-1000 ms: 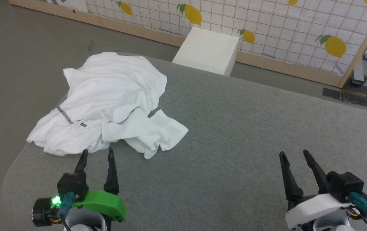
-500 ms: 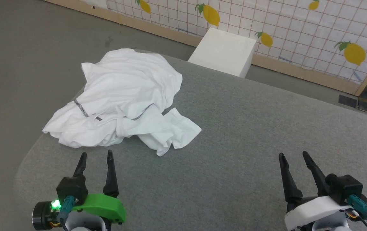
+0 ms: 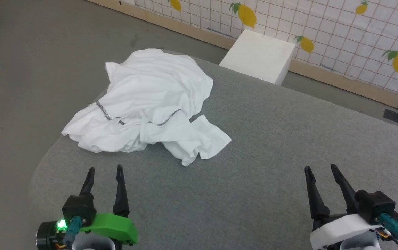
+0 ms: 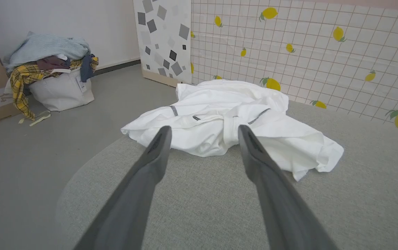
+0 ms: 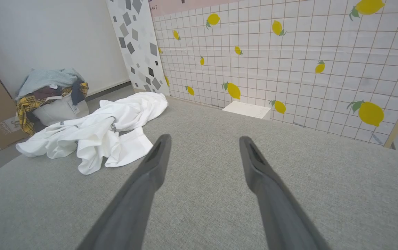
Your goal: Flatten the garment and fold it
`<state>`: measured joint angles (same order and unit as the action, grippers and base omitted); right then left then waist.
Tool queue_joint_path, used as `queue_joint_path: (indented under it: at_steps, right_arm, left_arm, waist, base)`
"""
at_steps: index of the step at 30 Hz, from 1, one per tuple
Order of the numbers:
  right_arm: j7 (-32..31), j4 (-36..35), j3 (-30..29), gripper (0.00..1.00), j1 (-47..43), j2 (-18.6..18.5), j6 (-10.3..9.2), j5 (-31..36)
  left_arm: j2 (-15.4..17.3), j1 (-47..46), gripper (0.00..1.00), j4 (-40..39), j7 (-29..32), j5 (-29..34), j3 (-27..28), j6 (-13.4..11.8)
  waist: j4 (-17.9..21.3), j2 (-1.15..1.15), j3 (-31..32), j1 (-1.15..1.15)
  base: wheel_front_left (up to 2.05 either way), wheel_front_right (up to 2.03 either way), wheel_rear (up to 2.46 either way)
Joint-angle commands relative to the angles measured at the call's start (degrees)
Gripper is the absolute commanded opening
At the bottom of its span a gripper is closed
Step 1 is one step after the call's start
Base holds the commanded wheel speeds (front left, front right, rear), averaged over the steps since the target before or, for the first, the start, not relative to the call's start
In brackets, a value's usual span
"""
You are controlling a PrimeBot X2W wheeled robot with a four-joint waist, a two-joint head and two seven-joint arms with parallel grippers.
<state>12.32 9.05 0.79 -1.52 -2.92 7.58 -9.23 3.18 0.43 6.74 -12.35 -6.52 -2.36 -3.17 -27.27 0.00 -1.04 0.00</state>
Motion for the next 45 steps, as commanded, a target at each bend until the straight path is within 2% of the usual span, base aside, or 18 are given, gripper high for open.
queue_joint_path:
  at_steps: [1,17,27,31,35,39,41,45]
  right_arm:
    - [0.73,0.43,-0.08,1.00,-0.86,0.03,-0.08,-0.33]
    - [2.61,1.99,0.50,1.00,-1.25,0.04,-0.09,-2.35]
    - [2.68,1.87,0.43,1.00,-1.11,0.04,-0.09,-2.14]
    - [2.67,1.64,0.36,1.00,-0.88,0.04,-0.09,-2.05]
    - [2.04,0.99,0.65,1.00,0.08,0.04,-0.09,-1.82]
    - [0.57,-0.71,0.65,1.00,2.23,0.04,-0.09,-0.17]
    - [-0.37,-1.89,0.48,1.00,3.19,0.04,-0.09,0.76]
    - [-1.90,-3.98,0.08,1.00,5.07,0.04,-0.09,2.46]
  left_arm:
    - [-0.26,0.82,1.00,0.23,-0.70,-0.75,0.01,-0.51]
    - [-0.30,1.11,1.00,1.43,-2.58,-1.83,-0.35,-0.99]
    - [-0.30,0.98,1.00,1.37,-2.64,-2.07,-0.16,-0.91]
    - [-0.27,-1.30,1.00,2.19,-2.64,-3.01,-0.42,0.98]
    - [1.41,-9.85,1.00,6.17,-2.04,-5.07,0.43,4.25]
    - [3.46,-20.99,1.00,13.09,3.21,-9.75,1.69,7.75]
    - [4.71,-26.26,1.00,17.40,8.92,-12.81,1.95,8.96]
    - [6.68,-35.02,1.00,25.85,21.65,-18.10,2.46,9.81]
  waist:
    - [-0.53,0.00,-0.01,0.00]
    - [-3.96,0.00,0.25,0.00]
    - [-3.48,0.00,0.08,0.00]
    - [-3.15,0.00,-0.50,0.00]
    - [-1.76,0.00,-2.61,0.00]
    - [1.23,0.00,-6.66,0.00]
    - [3.15,0.00,-9.44,0.00]
    - [7.22,0.00,-14.59,0.00]
  base:
    - [0.00,0.00,0.00]
    - [0.00,0.00,0.00]
    - [0.00,0.00,0.00]
    - [0.00,0.00,0.00]
    - [0.00,0.00,0.00]
    - [0.00,0.00,0.00]
    - [0.00,0.00,0.00]
    - [0.00,0.00,0.00]
